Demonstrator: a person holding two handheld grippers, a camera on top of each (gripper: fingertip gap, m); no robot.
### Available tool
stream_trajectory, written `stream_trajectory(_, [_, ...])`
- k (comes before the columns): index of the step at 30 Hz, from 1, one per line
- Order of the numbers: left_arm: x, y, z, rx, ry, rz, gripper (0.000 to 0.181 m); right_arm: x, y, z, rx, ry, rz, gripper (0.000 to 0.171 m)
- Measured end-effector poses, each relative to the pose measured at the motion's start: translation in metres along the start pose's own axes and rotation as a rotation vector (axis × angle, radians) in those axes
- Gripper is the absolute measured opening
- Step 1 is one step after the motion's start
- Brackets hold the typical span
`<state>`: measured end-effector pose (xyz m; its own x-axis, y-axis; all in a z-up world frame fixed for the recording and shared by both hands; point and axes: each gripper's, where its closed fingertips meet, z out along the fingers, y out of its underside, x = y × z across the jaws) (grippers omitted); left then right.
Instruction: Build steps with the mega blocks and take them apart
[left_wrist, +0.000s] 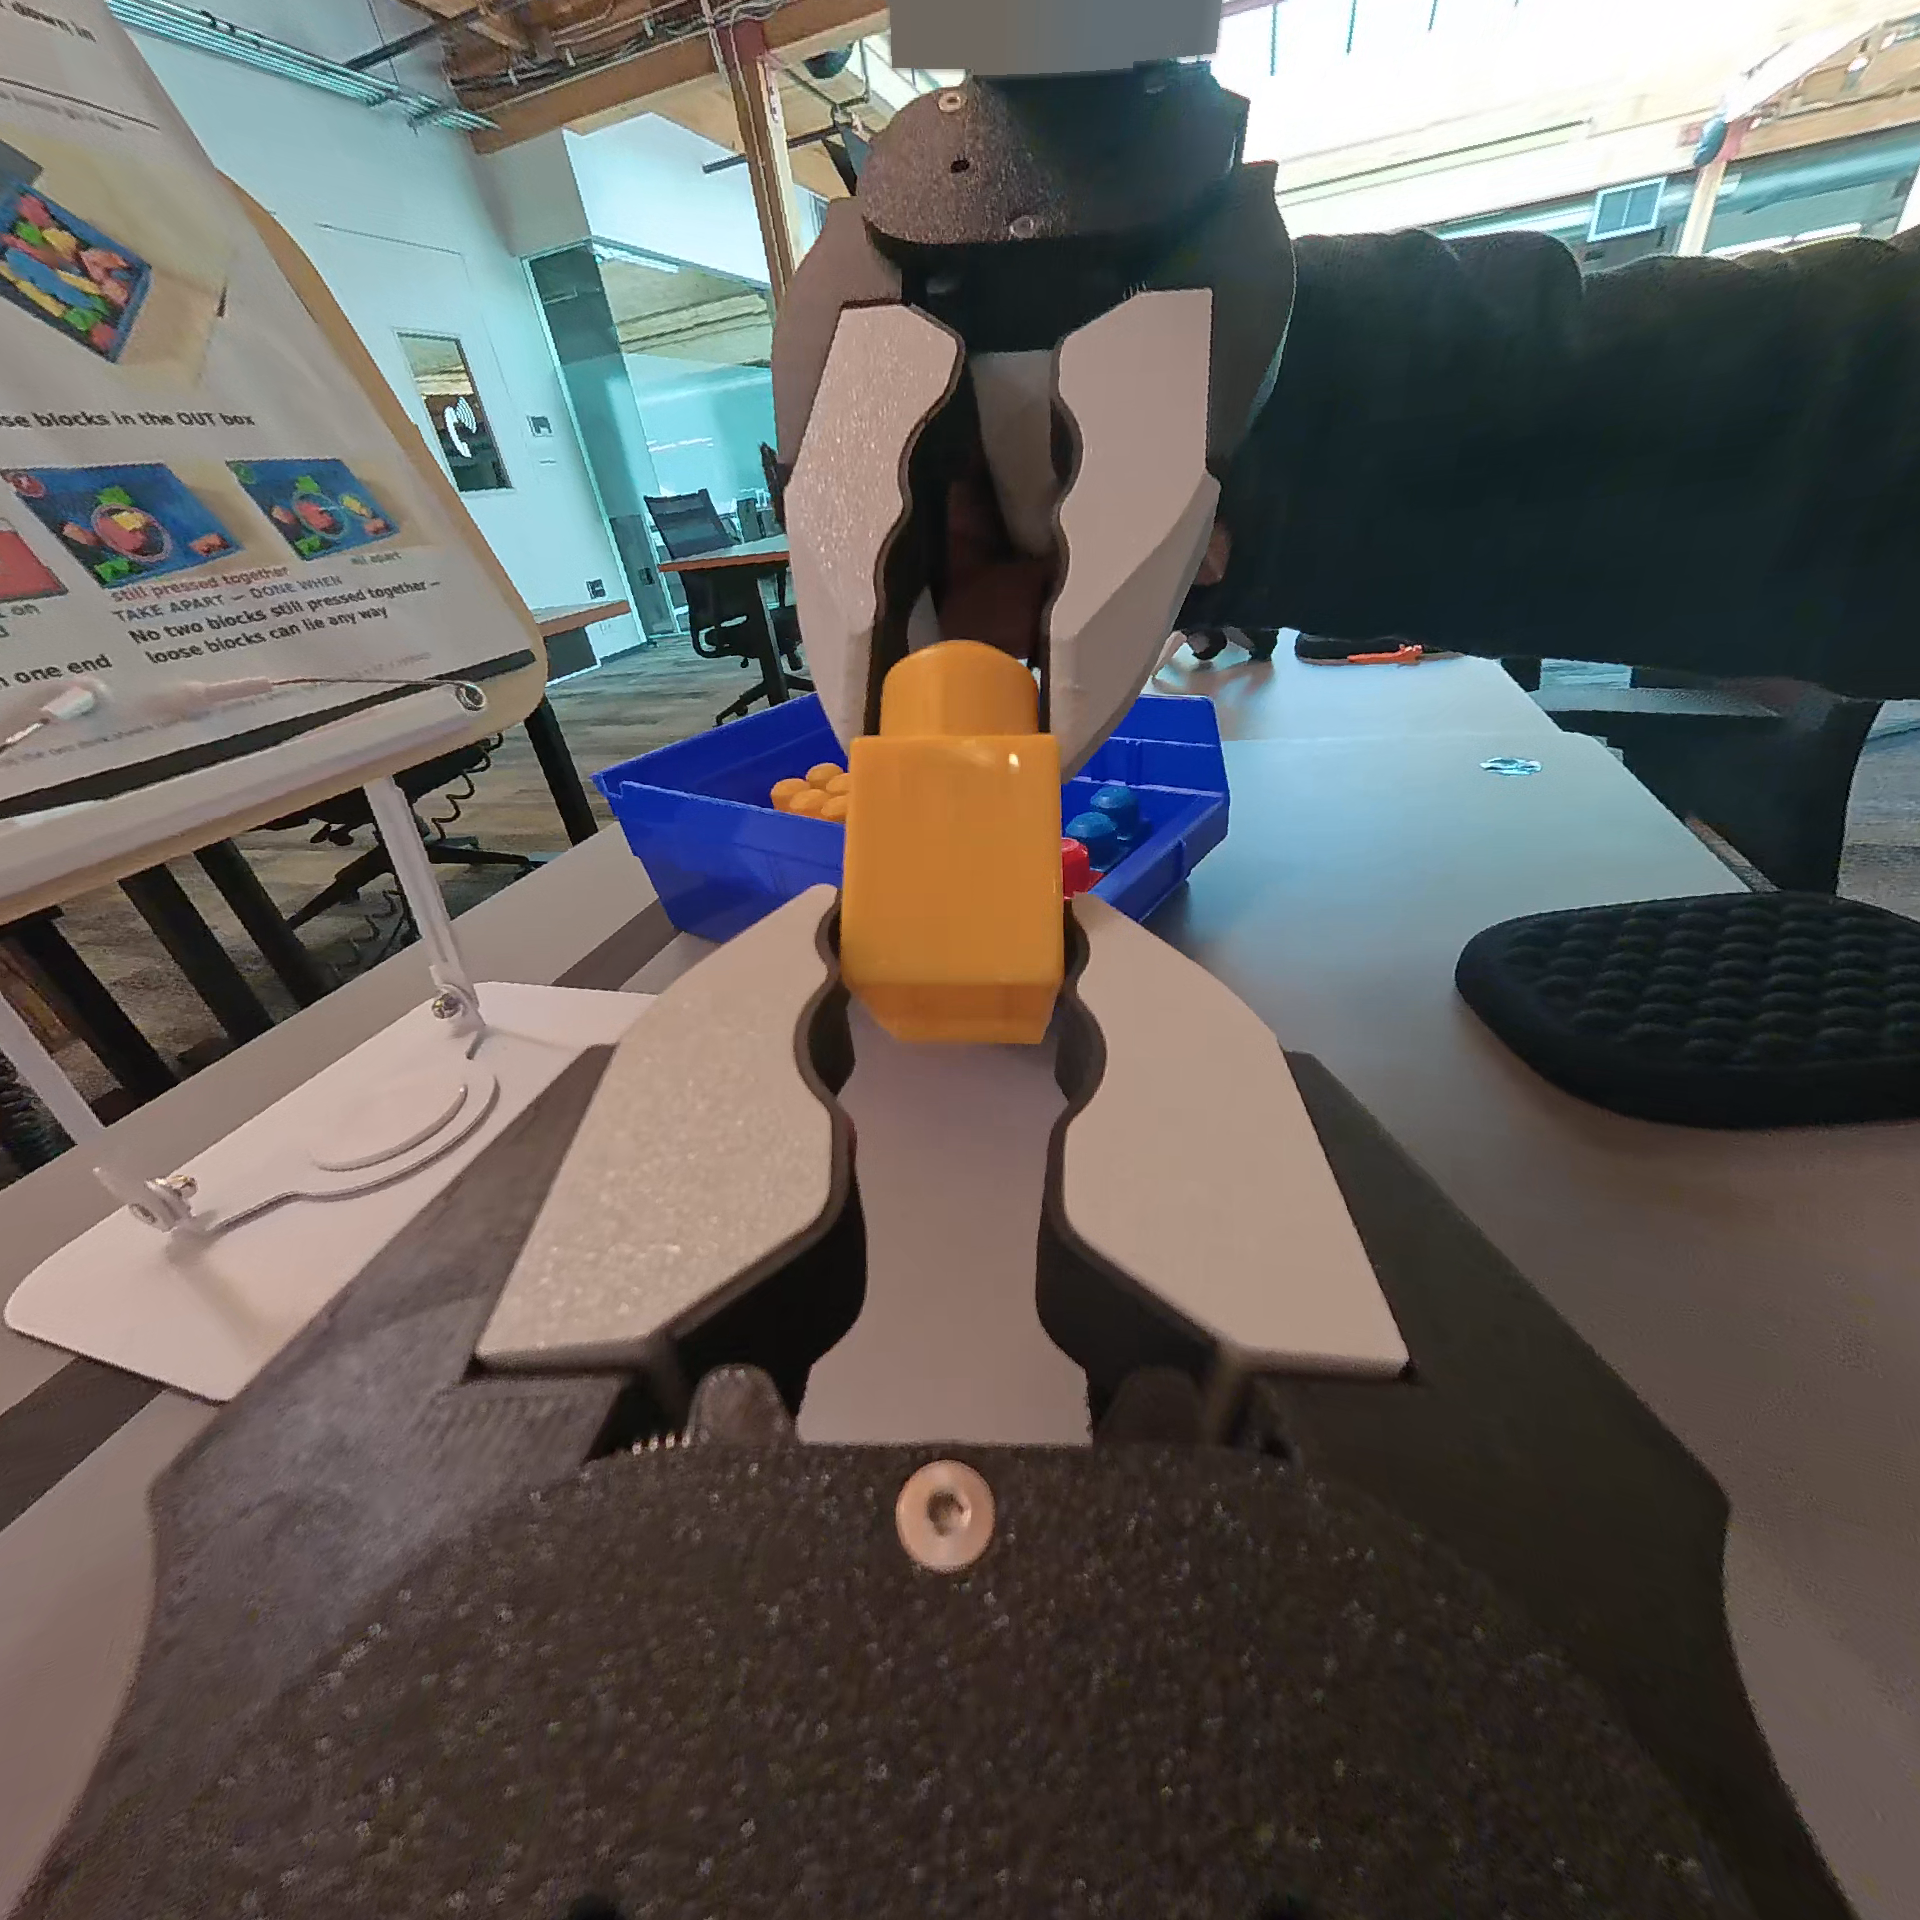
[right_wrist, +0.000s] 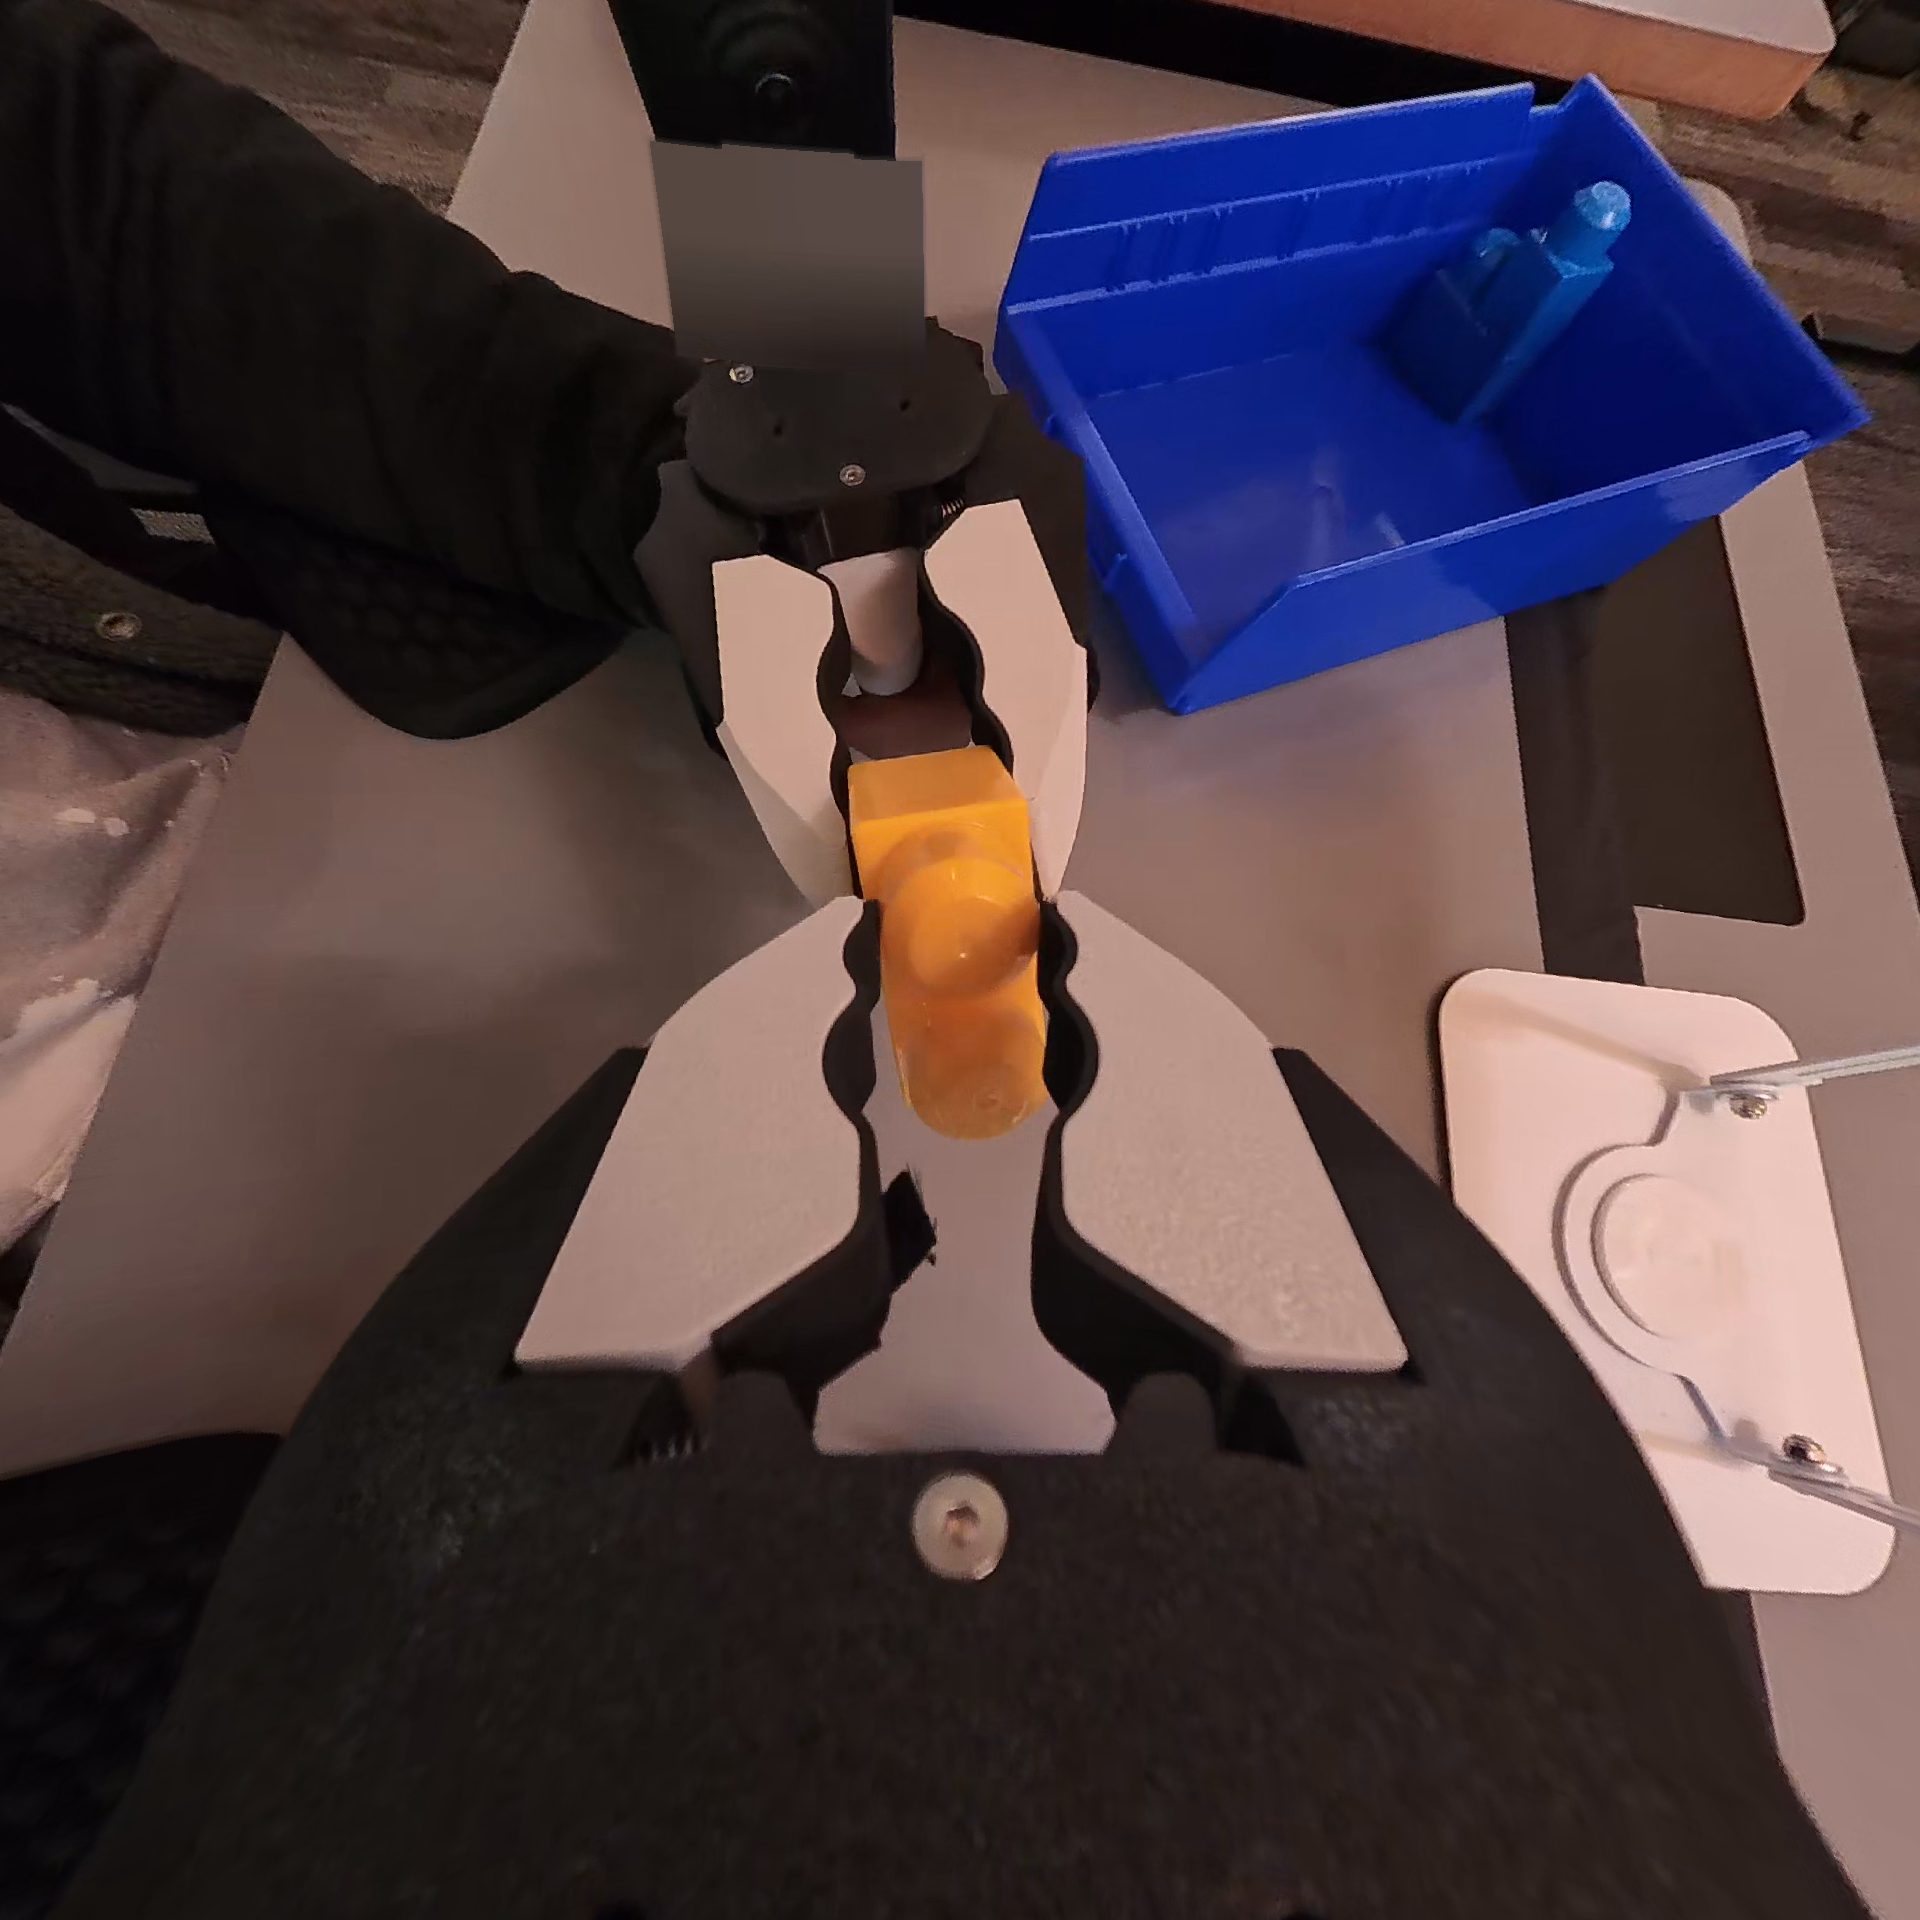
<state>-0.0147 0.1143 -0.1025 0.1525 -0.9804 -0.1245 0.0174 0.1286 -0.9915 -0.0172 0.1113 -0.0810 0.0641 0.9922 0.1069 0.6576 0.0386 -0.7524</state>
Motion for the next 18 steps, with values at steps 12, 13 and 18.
stream_trajectory(12, [-0.052, -0.002, -0.022, 0.032, -0.313, 0.041, 0.016, 0.052, 0.021, -0.101, -0.2, 0.215, 0.055, 0.029])
stream_trajectory(13, [-0.059, -0.002, -0.026, 0.027, -0.357, 0.042, 0.006, 0.06, 0.03, -0.113, -0.243, 0.245, 0.072, 0.029])
stream_trajectory(18, [-0.084, 0.002, -0.042, 0.002, -0.52, 0.013, 0.0, 0.088, 0.095, -0.167, -0.473, 0.356, 0.201, 0.029])
